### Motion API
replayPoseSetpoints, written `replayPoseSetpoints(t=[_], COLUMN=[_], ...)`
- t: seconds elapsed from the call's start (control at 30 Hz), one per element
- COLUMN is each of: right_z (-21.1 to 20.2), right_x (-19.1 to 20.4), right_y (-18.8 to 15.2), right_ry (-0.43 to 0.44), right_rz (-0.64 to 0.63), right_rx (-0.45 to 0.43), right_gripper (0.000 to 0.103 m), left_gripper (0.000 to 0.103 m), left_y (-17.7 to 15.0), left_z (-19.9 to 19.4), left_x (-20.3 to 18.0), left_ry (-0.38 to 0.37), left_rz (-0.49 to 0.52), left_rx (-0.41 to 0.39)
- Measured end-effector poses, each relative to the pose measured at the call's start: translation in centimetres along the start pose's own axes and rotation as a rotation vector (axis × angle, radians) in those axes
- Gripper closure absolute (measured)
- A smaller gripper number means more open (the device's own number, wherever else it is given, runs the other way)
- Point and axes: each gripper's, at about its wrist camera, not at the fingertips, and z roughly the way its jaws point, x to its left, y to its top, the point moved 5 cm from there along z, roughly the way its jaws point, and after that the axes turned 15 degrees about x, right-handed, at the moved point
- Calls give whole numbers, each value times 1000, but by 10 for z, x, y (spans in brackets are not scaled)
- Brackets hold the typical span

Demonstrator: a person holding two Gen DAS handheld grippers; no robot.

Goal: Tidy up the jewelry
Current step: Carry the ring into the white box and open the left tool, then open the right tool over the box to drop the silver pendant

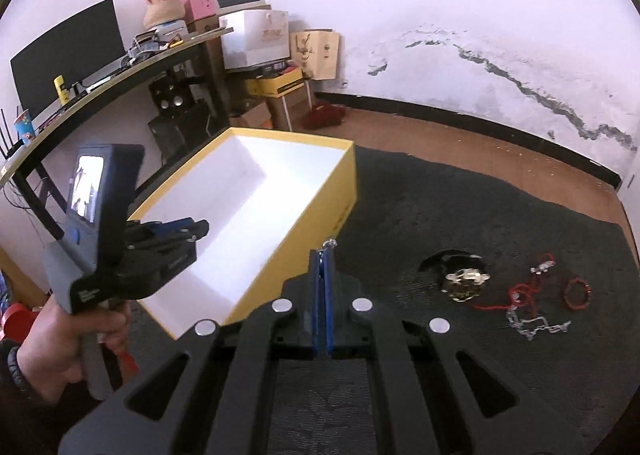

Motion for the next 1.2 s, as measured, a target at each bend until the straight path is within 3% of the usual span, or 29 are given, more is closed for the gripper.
replayPoseSetpoints(t=[0.4,0.43,0.47,0.53,0.67,0.83,1.2], right_z=[13,14,14,15,24,49,165], right_x=[19,21,24,28,39,46,71], right_y=[6,8,10,17,38,68,126], right_ry=[0,0,4,6,13,47,61], right_rz=[-33,-35,-35,-41,-59,-51,-58], right_rx=[21,23,26,30,50,109,322], right_gripper=[100,100,100,100,100,100,100], left_gripper=[83,77,49,17,17,17,17], left_y=[0,0,-1,-1,-2,-7,-9], left_z=[24,24,23,17,3,-6,-7], left_x=[12,12,12,9,6,8,17], left_ry=[15,8,-1,-4,4,-38,-61], left_rz=[1,-1,-3,-7,25,3,-21], left_rx=[65,69,74,60,20,7,13])
